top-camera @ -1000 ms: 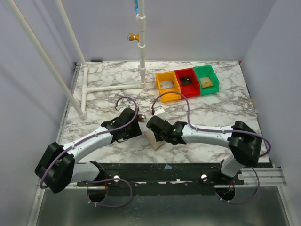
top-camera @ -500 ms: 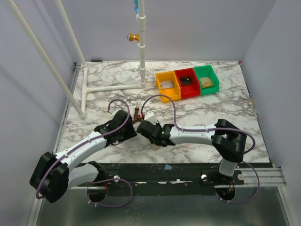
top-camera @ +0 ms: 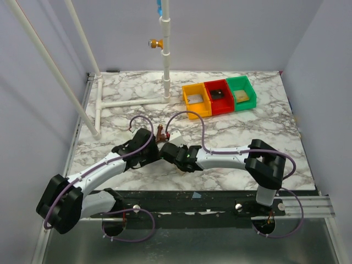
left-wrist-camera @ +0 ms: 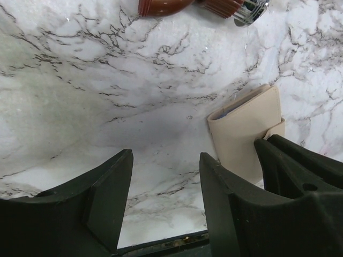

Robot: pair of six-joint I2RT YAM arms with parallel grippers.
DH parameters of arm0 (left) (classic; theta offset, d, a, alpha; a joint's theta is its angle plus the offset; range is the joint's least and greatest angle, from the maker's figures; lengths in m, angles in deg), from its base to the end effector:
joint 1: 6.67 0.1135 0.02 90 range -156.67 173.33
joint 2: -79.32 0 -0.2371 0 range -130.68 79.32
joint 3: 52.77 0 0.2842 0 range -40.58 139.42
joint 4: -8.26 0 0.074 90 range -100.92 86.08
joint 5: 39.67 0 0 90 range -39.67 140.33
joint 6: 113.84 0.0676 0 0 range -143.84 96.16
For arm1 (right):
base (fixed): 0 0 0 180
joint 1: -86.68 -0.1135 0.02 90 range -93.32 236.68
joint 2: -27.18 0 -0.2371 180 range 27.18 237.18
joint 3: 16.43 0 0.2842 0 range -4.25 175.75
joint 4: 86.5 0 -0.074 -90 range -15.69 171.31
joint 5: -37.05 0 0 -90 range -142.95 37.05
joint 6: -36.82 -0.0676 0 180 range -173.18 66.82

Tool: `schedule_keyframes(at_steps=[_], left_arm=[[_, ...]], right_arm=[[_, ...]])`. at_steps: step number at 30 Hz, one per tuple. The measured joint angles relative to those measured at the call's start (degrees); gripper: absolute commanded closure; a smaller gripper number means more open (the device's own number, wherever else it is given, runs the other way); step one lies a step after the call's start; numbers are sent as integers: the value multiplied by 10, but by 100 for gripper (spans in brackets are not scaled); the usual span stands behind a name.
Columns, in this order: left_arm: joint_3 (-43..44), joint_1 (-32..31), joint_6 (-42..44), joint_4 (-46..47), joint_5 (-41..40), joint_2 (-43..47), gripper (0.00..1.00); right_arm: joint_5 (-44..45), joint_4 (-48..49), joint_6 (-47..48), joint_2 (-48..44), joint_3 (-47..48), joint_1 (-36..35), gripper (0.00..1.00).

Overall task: Take the credit cards out of the card holder
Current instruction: Open the card holder at the center of the board.

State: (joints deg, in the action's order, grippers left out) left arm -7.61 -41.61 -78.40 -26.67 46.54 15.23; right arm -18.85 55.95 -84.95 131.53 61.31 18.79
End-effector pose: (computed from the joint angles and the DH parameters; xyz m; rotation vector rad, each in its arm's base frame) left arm 0.2228 -0.1502 0.1203 -0.4702 2.5546 -0.5356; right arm 0.1817 0.3466 0.0989 -0.5851 2.3404 -0.0542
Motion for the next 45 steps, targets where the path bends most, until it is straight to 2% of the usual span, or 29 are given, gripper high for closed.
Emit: schedule_keyframes(at_steps=[6, 14, 24, 32, 37, 39, 45], left_arm=[[7, -22, 8, 17, 18, -43, 47], [61, -80, 11, 43, 29, -119, 48], [74, -88, -4, 54, 28, -181, 48], [93, -91, -6, 53, 18, -200, 47], [131, -91, 23, 15, 0, -205, 39], [148, -91, 31, 3, -3, -204, 36], [174, -90, 48, -7, -1, -166, 35]], right_arm=[[3, -19, -35, -3, 7, 0, 97], [-17, -35, -94, -13, 7, 1, 99], [-67, -31, -164, -78, -34, 28, 99], [-84, -23, -180, -154, -86, 71, 99], [-94, -22, -182, -223, -131, 113, 99], [-94, -22, -182, -249, -132, 115, 99], [-101, -16, -178, -297, -120, 115, 99]])
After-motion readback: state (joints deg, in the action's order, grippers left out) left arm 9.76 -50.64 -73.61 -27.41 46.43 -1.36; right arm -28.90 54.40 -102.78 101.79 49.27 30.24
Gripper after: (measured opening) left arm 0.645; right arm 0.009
